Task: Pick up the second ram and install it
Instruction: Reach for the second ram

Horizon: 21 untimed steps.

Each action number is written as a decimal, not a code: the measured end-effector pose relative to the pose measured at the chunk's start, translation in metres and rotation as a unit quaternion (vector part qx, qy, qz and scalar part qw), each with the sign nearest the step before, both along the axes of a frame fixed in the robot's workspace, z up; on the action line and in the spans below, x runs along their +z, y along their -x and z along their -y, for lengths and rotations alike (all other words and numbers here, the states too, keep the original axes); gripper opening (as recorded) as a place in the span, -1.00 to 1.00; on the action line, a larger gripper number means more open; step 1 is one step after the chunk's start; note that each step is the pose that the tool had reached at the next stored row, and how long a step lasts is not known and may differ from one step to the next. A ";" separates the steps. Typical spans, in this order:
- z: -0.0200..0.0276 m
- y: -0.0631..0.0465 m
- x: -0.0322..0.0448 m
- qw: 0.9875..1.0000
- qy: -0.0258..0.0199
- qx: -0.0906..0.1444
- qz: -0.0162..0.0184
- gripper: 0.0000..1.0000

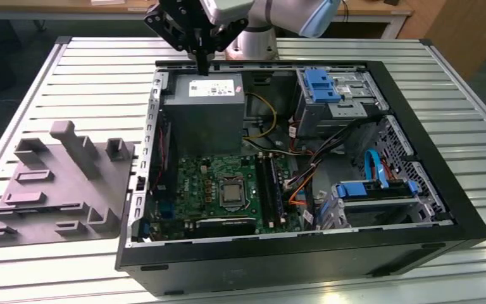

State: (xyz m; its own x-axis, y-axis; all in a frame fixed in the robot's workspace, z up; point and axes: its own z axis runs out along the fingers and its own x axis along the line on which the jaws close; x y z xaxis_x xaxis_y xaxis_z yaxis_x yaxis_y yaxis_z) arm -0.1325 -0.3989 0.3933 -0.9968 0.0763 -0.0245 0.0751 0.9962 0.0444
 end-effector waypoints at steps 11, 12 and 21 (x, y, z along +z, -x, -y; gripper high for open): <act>0.0000 0.018 0.0000 1.000 0.000 0.000 0.000 -0.80; 0.0000 0.020 0.0000 1.000 0.000 0.000 0.000 -0.80; 0.0000 0.033 0.0000 1.000 0.000 0.000 0.000 -0.80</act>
